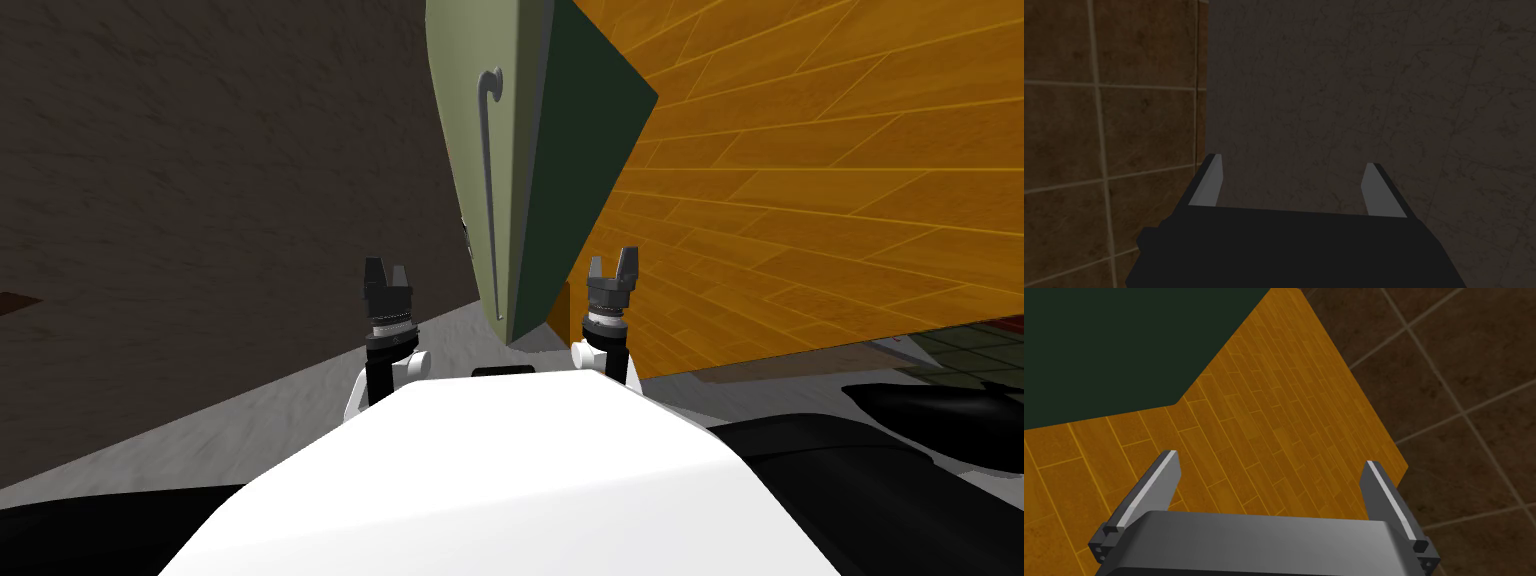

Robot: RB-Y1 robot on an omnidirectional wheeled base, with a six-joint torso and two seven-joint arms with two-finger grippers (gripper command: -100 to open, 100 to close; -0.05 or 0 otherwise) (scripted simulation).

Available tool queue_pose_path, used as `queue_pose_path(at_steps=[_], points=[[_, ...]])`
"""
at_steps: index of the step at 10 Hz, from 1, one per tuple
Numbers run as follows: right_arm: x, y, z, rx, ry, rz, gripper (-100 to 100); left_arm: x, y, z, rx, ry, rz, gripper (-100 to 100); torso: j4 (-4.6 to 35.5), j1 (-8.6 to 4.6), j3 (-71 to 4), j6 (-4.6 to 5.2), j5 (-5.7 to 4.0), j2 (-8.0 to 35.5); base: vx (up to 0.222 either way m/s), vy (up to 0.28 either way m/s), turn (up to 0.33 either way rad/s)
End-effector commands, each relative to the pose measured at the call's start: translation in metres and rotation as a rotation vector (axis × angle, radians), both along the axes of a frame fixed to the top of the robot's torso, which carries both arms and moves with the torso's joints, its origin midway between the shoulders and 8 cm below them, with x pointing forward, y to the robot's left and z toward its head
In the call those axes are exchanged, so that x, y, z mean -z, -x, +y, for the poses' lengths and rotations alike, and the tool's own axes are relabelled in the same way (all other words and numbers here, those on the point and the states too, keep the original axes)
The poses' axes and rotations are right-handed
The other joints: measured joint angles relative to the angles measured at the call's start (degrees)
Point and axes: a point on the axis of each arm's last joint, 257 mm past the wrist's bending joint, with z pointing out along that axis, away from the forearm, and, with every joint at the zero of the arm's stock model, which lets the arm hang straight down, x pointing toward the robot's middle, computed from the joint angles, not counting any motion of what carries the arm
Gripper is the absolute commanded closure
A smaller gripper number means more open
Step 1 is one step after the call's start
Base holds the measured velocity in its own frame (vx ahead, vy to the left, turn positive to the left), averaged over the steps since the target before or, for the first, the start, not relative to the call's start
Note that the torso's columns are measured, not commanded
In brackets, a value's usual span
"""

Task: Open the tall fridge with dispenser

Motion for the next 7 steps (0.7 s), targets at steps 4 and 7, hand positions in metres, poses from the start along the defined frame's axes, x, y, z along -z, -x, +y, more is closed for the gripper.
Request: queue_pose_path(at_steps=[4, 7], points=[[-0.0001, 0.0001, 0.0, 0.0, 0.0, 0.0, 0, -0.0001, 0.0, 0.0, 0.0, 0.0, 0.0, 0, 14.24, 0.0, -28.5, 0.0, 0.0, 14.22, 0.0, 0.0, 0.0], [-0.0001, 0.0001, 0.0, 0.0, 0.0, 0.0, 0, -0.0001, 0.0001, 0.0, 0.0, 0.0, 0.0, 0, 26.91, 0.0, -53.81, 0.0, 0.0, 26.92, 0.0, 0.0, 0.0]])
